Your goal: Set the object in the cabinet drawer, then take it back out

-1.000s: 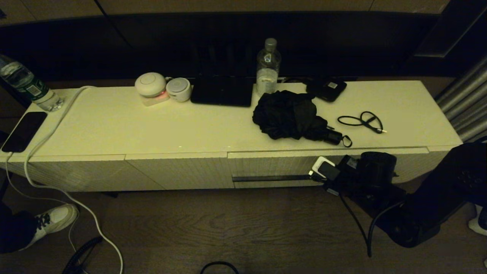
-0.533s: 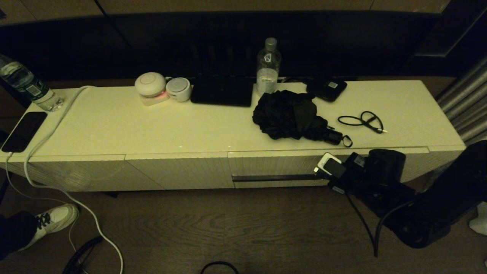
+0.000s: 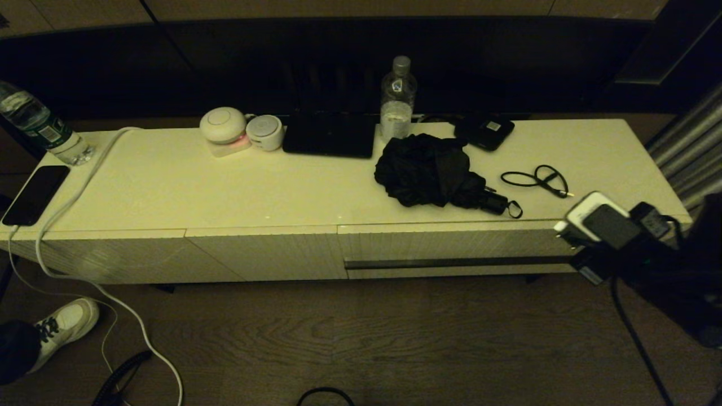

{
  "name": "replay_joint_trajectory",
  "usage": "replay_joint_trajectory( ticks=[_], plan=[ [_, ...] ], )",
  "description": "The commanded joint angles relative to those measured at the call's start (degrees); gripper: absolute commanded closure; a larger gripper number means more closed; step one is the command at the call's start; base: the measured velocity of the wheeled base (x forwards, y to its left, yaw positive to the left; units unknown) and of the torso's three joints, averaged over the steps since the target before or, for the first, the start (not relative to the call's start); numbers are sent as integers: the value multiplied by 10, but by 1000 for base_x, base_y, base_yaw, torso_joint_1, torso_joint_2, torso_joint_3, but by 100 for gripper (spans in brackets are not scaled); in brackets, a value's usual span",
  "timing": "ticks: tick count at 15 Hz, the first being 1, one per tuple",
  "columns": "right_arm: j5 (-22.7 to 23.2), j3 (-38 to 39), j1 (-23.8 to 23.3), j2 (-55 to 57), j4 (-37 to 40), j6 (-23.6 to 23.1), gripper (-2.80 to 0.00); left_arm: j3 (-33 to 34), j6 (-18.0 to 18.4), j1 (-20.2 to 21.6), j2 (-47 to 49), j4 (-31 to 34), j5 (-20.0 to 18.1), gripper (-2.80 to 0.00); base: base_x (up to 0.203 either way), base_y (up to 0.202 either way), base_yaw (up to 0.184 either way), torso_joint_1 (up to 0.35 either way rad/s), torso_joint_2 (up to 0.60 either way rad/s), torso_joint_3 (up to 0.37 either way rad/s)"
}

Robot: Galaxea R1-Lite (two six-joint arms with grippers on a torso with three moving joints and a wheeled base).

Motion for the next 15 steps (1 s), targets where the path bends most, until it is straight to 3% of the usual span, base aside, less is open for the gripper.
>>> replay_joint_trajectory(
  ticks=[1,6,8,12,15],
  plan=[
    [-12,19,-30,-246,137,29,0,0,0,0,-1,0,0,0,0,0,0,0,0,0],
    [-27,49,-97,-602,522,212,0,0,0,0,-1,0,0,0,0,0,0,0,0,0],
    [-14,74,-114,-713,634,287,0,0,0,0,-1,0,0,0,0,0,0,0,0,0],
    [60,161,-135,-855,729,392,0,0,0,0,-1,0,0,0,0,0,0,0,0,0],
    [101,207,-138,-858,674,453,0,0,0,0,-1,0,0,0,0,0,0,0,0,0]
  ],
)
